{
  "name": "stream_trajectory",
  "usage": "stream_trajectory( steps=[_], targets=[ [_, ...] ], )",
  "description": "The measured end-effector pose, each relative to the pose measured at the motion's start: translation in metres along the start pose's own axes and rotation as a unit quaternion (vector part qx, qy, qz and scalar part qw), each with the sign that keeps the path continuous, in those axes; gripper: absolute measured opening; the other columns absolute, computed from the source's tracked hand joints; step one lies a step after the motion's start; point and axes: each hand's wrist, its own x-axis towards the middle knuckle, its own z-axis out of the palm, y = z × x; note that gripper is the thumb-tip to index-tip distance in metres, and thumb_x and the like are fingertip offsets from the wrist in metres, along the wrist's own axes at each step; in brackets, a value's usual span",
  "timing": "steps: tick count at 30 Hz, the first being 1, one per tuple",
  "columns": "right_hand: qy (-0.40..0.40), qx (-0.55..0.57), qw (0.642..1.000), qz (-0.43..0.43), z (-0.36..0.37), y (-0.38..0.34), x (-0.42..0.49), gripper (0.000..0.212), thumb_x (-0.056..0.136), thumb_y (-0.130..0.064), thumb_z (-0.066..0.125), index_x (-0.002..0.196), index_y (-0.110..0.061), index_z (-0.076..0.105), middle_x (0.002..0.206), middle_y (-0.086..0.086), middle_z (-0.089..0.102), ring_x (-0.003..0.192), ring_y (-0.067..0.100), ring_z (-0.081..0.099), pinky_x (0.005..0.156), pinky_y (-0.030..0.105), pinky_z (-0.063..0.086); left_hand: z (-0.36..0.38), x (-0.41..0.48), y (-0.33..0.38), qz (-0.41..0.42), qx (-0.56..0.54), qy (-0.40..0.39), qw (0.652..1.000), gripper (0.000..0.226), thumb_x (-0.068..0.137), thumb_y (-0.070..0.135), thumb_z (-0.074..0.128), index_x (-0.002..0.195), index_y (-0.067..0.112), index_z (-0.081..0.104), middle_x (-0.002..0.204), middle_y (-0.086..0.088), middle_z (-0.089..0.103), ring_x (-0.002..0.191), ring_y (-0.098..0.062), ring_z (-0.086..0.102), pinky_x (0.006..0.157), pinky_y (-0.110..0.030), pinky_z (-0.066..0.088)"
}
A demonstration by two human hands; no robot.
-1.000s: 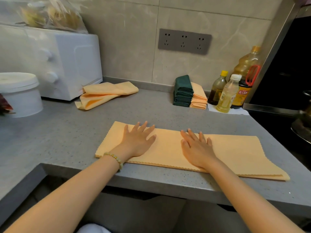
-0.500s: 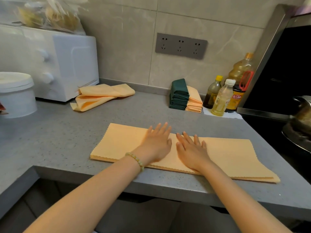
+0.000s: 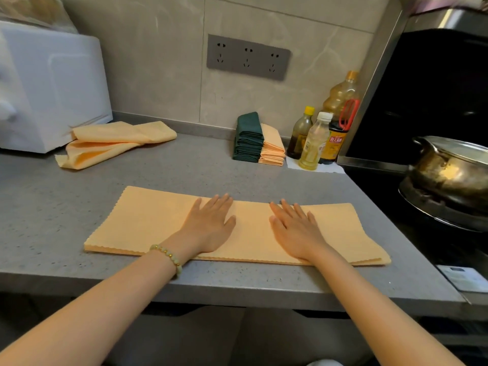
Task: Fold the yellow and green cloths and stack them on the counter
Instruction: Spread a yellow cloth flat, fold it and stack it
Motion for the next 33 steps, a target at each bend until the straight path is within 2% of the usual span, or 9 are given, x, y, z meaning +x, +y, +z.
stream_trajectory(
  steps=[11, 18, 20, 25, 29, 33],
  targets=[
    [0.017, 0.001, 0.993, 0.113, -0.017, 0.086, -0.015, 0.058, 0.101, -0.045, 0.012, 0.152, -0.019, 0.003, 0.159, -0.001, -0.002, 0.146, 0.014, -0.001, 0.117, 0.034, 0.001, 0.002, 0.0, 0.001, 0.005, 0.005, 0.002, 1.0, 0.057, 0.103, 0.041, 0.014, 0.154, 0.021, -0.002, 0.16, 0.006, -0.007, 0.147, -0.011, -0.006, 0.119, -0.039, -0.005],
    [0.01, -0.004, 0.992, 0.124, -0.02, 0.092, -0.016, 0.061, 0.101, -0.047, 0.012, 0.152, -0.015, 0.0, 0.159, 0.001, -0.005, 0.146, 0.014, -0.003, 0.119, 0.037, -0.002, 0.002, -0.001, 0.001, 0.004, 0.003, 0.005, 1.0, 0.055, 0.103, 0.04, 0.012, 0.154, 0.02, -0.001, 0.16, 0.005, -0.006, 0.147, -0.012, -0.005, 0.119, -0.04, -0.004],
    [0.019, 0.019, 0.996, 0.088, -0.024, 0.081, -0.018, 0.06, 0.101, -0.045, 0.015, 0.152, -0.017, -0.002, 0.159, -0.002, -0.008, 0.146, 0.012, -0.005, 0.118, 0.035, -0.005, 0.002, 0.0, 0.001, 0.005, 0.0, 0.009, 1.0, 0.054, 0.104, 0.037, 0.012, 0.154, 0.02, 0.001, 0.161, 0.005, -0.005, 0.147, -0.012, -0.004, 0.119, -0.039, -0.003],
    [-0.005, 0.081, 0.991, -0.102, -0.025, 0.002, -0.041, 0.053, 0.103, -0.04, 0.019, 0.152, -0.026, 0.004, 0.157, -0.013, -0.003, 0.143, -0.001, -0.005, 0.113, 0.023, -0.009, 0.001, 0.008, 0.003, -0.026, -0.003, 0.016, 1.0, 0.053, 0.104, 0.034, 0.013, 0.154, 0.019, 0.003, 0.161, 0.004, -0.003, 0.148, -0.014, -0.002, 0.119, -0.041, -0.001],
    [0.001, 0.057, 0.972, -0.228, -0.008, -0.047, -0.06, 0.049, 0.103, -0.038, 0.02, 0.151, -0.032, 0.013, 0.156, -0.016, 0.007, 0.143, -0.004, 0.003, 0.117, 0.024, -0.003, 0.003, 0.014, 0.008, -0.065, -0.011, 0.026, 0.998, 0.053, 0.104, 0.031, 0.014, 0.154, 0.017, 0.003, 0.161, 0.002, -0.003, 0.148, -0.015, -0.002, 0.119, -0.043, -0.001],
    [-0.007, 0.066, 0.971, -0.228, 0.002, -0.044, -0.064, 0.046, 0.103, -0.038, 0.02, 0.148, -0.033, 0.026, 0.153, -0.02, 0.02, 0.14, -0.008, 0.01, 0.117, 0.023, -0.004, 0.001, 0.016, 0.008, -0.084, -0.014, 0.015, 0.996, 0.053, 0.104, 0.031, 0.013, 0.153, 0.015, 0.001, 0.161, 0.001, -0.004, 0.148, -0.016, -0.004, 0.118, -0.044, -0.003]
  ],
)
